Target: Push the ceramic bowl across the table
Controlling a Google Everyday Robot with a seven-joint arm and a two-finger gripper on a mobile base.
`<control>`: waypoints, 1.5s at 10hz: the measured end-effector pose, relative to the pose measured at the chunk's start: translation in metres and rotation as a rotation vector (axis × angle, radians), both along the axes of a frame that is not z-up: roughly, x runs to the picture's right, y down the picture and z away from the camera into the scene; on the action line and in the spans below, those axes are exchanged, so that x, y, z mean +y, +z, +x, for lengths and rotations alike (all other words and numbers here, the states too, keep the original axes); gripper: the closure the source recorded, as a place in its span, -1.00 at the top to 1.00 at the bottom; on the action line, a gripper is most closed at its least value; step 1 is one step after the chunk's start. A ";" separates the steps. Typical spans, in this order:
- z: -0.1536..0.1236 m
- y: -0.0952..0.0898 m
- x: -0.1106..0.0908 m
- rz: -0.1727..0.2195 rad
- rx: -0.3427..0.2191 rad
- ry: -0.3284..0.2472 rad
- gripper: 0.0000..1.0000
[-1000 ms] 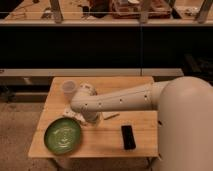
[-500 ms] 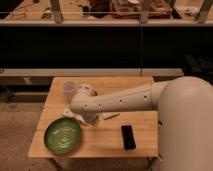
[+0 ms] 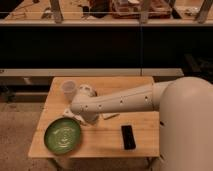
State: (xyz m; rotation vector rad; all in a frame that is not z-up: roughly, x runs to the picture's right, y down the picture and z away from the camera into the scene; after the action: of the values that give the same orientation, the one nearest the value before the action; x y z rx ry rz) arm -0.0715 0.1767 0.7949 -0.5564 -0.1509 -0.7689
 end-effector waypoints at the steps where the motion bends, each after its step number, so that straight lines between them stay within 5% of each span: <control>1: -0.001 0.000 0.000 0.002 -0.008 -0.006 -0.64; 3: 0.000 0.000 -0.002 0.000 -0.023 0.021 -0.64; 7: -0.013 -0.005 -0.048 0.053 -0.332 0.272 -0.64; 11: -0.087 -0.015 -0.063 0.011 -0.452 0.215 -0.64; 15: -0.159 -0.033 -0.056 -0.108 -0.533 0.033 -0.64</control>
State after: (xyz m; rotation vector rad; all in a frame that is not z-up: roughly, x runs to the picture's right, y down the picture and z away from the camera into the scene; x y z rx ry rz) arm -0.2303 0.1202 0.7619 -0.4390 -0.6957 -0.8671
